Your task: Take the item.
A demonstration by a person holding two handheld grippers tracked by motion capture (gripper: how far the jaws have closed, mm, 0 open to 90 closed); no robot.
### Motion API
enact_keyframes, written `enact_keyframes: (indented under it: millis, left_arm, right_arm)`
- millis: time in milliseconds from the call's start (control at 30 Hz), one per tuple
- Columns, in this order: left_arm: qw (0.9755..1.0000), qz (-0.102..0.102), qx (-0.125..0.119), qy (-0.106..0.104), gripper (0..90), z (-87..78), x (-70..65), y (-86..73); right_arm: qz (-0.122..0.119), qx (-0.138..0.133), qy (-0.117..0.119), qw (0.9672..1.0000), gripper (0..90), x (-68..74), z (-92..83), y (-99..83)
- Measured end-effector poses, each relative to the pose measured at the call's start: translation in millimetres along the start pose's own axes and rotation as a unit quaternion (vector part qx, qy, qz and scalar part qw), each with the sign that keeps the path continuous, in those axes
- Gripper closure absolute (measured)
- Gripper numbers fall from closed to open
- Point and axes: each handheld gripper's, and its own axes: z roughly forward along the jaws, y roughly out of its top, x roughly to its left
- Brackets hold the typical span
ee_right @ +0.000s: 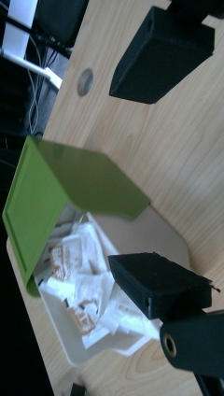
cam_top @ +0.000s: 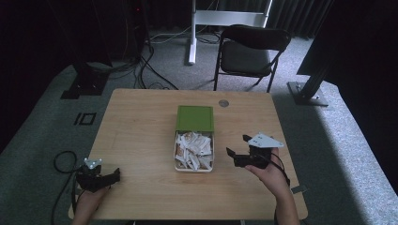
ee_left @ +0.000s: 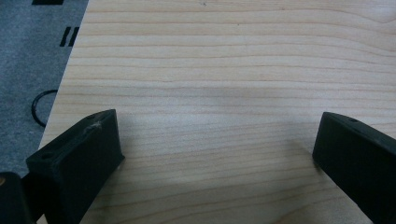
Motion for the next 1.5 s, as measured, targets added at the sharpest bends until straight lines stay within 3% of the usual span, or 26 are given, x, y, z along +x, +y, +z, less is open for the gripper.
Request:
enact_keyframes:
  millis: [233, 767, 1500]
  left_arm:
    - [1.0000, 0.000, 0.000, 0.000, 1.6, 0.0, 0.0, 0.0]
    - [1.0000, 0.000, 0.000, 0.000, 1.6, 0.0, 0.0, 0.0]
    - [1.0000, -0.001, -0.001, 0.000, 1.6, 0.2, -0.2, 0.0]
  right_arm:
    - [-0.011, -0.007, 0.024, 0.9996, 17.9, 13.8, 10.7, 10.7]
    - [-0.040, 0.011, 0.079, 0.9960, 21.5, 45.4, 43.8, 23.2]
    - [-0.056, 0.040, 0.107, 0.9919, 29.1, 76.3, 80.3, 29.9]
